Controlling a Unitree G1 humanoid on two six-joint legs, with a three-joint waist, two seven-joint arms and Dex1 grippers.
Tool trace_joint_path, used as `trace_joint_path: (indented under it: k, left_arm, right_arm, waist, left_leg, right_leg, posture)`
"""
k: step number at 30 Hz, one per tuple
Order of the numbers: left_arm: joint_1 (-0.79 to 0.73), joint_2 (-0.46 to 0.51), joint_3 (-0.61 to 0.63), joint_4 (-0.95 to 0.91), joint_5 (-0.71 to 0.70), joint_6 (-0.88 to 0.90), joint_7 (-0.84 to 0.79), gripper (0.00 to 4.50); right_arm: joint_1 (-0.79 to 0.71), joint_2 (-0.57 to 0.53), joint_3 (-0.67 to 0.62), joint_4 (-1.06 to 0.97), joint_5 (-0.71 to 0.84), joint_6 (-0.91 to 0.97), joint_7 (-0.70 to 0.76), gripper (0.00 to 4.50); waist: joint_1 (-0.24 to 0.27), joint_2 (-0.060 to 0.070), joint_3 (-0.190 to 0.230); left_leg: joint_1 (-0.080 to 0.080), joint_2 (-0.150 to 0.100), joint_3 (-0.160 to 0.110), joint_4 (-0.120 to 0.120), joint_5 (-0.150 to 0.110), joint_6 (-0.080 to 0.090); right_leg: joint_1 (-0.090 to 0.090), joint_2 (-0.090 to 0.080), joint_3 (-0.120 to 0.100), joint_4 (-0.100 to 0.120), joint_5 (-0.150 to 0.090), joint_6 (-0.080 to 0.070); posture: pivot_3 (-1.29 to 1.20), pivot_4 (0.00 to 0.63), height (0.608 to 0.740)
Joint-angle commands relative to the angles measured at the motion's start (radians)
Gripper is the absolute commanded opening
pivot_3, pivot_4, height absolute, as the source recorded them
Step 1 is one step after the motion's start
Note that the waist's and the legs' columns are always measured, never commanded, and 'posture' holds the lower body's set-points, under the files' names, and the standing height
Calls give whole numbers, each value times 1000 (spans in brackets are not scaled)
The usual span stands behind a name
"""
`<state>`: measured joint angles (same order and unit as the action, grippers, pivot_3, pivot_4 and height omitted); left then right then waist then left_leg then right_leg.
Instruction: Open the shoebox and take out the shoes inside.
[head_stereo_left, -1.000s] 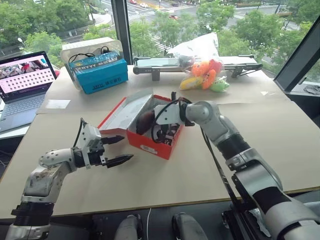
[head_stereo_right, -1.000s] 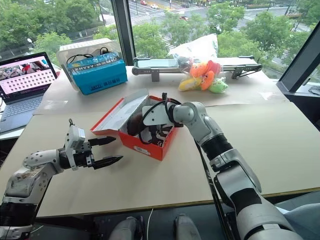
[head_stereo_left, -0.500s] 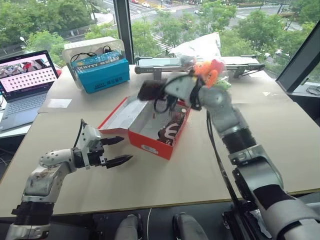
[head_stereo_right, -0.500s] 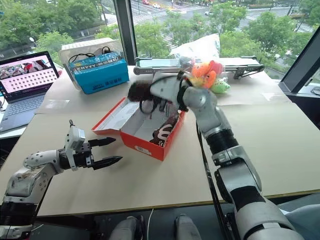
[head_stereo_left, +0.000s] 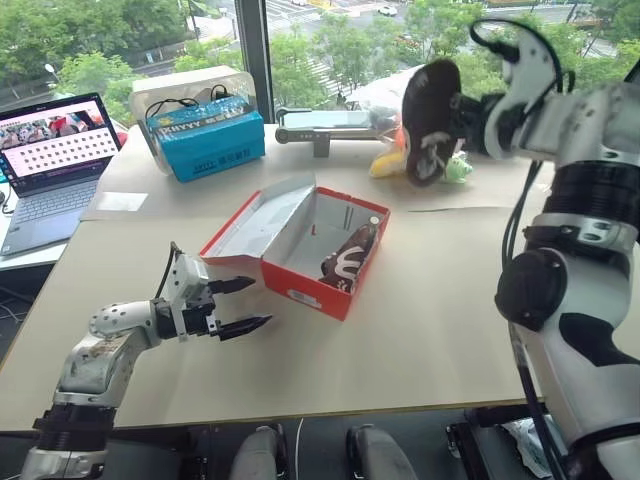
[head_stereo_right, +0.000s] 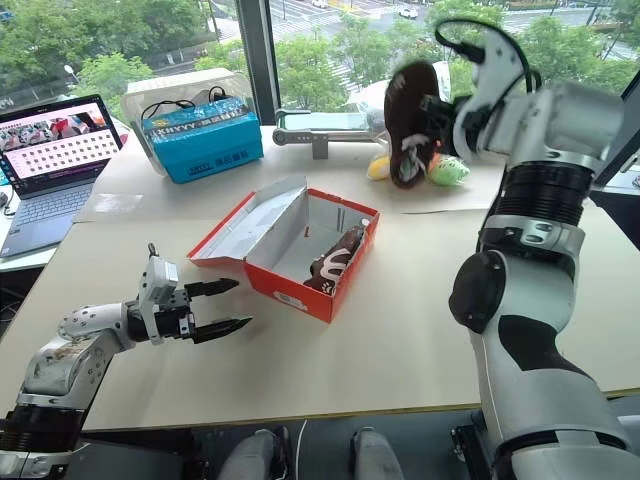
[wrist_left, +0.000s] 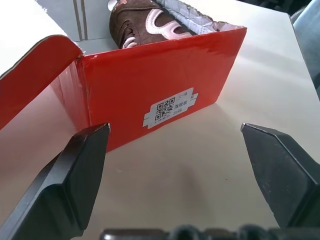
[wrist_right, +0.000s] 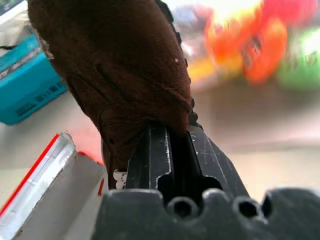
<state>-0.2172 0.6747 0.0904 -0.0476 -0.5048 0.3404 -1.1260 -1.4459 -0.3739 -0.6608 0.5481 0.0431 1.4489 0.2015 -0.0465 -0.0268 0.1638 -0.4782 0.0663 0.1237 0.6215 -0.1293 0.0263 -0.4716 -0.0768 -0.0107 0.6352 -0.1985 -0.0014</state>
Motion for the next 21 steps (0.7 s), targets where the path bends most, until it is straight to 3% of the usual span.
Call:
trace_joint_path:
  k: [1, 5, 9, 21]
  left_arm:
    - [-15, 5, -1, -7, 5, -21, -12, 4500]
    - [-19, 6, -3, -3, 6, -19, -18, 4500]
    - [-25, 8, -5, -4, 8, -15, -22, 4500]
    - [-18, 9, -7, -17, 11, -11, -19, 4500]
  right_arm:
    - [26, 65, -206, -70, -6, 114, -121, 4]
    - [66, 130, -365, -98, -24, 138, -222, 4]
    - [113, 141, -569, -61, -23, -5, -404, 4]
    - [224, 49, -685, 178, 172, -347, -617, 4]
  waist:
    - [-1, 0, 0]
    - [3, 1, 0]
    - [3, 1, 0]
    - [0, 2, 1]
  left_leg:
    - [0, 0, 0, 0, 0, 0]
    - [0, 0, -1, 2, 1, 2]
    - [1, -1, -1, 4, 1, 2]
    - [3, -3, -2, 5, 2, 4]
  right_leg:
    - [0, 2, 0, 0, 2, 4]
    - [3, 6, -4, 0, 4, 8]
    - [8, 6, -4, -5, 6, 12]
    - [14, 0, -7, -9, 6, 13]
  posture:
    - [0, 150, 736]
    - [0, 150, 736]
    - [0, 150, 736]
    - [0, 150, 736]
